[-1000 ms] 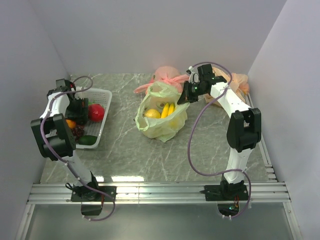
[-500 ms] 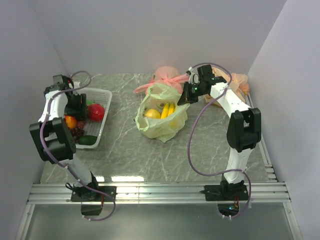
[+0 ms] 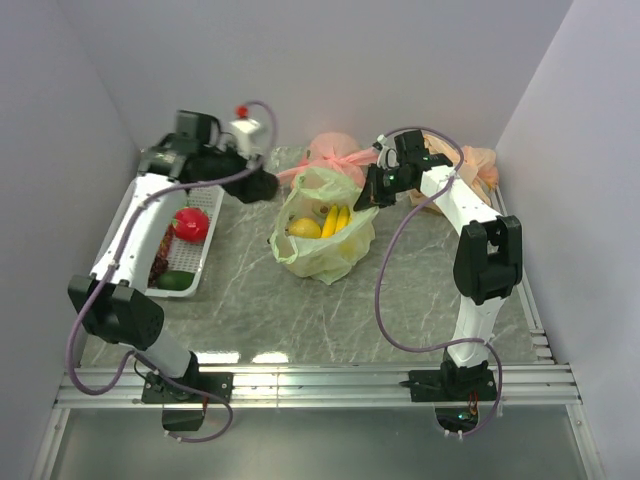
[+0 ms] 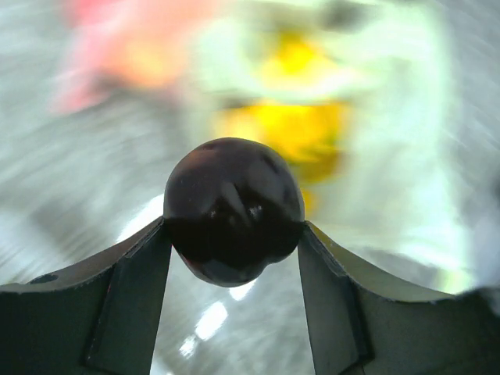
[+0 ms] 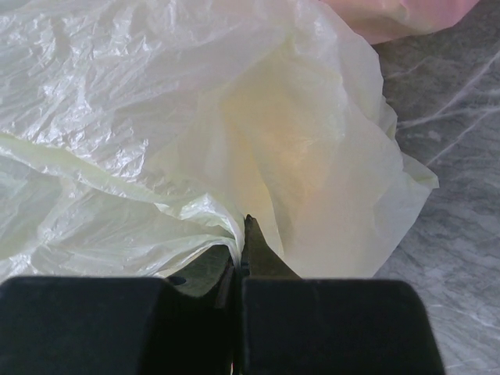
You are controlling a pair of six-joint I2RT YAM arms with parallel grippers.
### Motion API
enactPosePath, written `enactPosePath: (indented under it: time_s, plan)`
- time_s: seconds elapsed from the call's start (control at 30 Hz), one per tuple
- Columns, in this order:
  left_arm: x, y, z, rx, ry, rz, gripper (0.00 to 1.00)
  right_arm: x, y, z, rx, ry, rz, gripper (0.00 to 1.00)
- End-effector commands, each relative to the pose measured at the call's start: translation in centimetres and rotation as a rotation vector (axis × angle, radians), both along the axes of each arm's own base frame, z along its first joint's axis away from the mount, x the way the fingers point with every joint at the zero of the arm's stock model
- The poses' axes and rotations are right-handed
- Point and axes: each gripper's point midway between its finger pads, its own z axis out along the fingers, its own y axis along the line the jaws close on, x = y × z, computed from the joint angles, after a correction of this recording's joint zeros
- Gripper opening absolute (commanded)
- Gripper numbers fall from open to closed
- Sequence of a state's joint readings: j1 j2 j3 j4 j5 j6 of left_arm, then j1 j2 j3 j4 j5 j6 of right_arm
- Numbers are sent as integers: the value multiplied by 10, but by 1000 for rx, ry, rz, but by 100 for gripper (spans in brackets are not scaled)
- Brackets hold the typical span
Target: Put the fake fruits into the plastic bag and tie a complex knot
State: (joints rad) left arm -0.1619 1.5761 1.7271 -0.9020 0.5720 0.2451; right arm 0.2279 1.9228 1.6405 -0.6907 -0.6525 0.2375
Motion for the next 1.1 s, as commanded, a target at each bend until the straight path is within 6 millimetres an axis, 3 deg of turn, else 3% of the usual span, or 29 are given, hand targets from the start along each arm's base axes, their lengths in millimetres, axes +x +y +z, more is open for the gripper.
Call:
enactPosePath:
  time_s: [0.0,0.1,0.2,0.23,0.3,0.33,0.4,0.43,0.47,0.53,0.6,0.67,0.7,0.73,0.77,0.8,0.87,0.9,0.97,1.0,1.07]
  plan:
    - [-37,-72,-6,-74,2,-294,26,9,5,24,58,-57,-21,0]
    - [-47,-108,-21,-71,11,-387,29,13,8,28,89,-52,-40,0]
    - [-48,-131,-46,-31,39,-445,34,12,12,33,123,-41,-39,0]
    - [-44,-135,-55,-28,45,-439,48,11,13,36,131,-41,-34,0]
    - [-31,-139,-64,-21,42,-392,68,11,14,36,138,-41,-28,0]
    - [-19,-142,-61,-27,4,-365,80,9,14,33,136,-35,-24,0]
    - [1,-143,-55,-17,-5,-285,88,8,13,30,126,-27,-18,0]
    - [1,-140,-53,-1,13,-275,98,7,12,27,121,-27,-14,0]
    - [9,-140,-33,-7,-24,-262,99,7,11,25,116,-24,-11,0]
    - [13,-127,-16,-35,-19,-235,99,8,9,21,102,-27,-3,0]
    - [12,-96,7,-57,-7,-175,99,8,6,18,86,-21,-3,0]
    - [1,-68,7,-59,58,-127,99,10,4,18,73,-32,6,0]
    - [1,-38,13,-53,59,-66,99,10,3,17,64,-35,6,0]
    - [2,-16,7,-7,61,-6,99,12,3,17,59,-43,11,0]
    - [-7,4,-12,27,126,43,99,11,2,16,55,-40,13,0]
    - [-9,40,-13,47,129,137,99,12,1,15,51,-41,13,0]
    - [-17,86,-38,143,201,273,97,10,0,13,38,-44,24,0]
    - [-27,122,-46,160,265,372,92,10,-1,12,31,-45,27,0]
    - [-41,157,-58,163,341,483,90,9,-4,10,12,-45,31,0]
    - [-50,189,-60,154,361,586,89,8,-4,9,7,-45,35,0]
    - [-64,218,-72,160,400,695,91,8,-6,7,-4,-40,32,0]
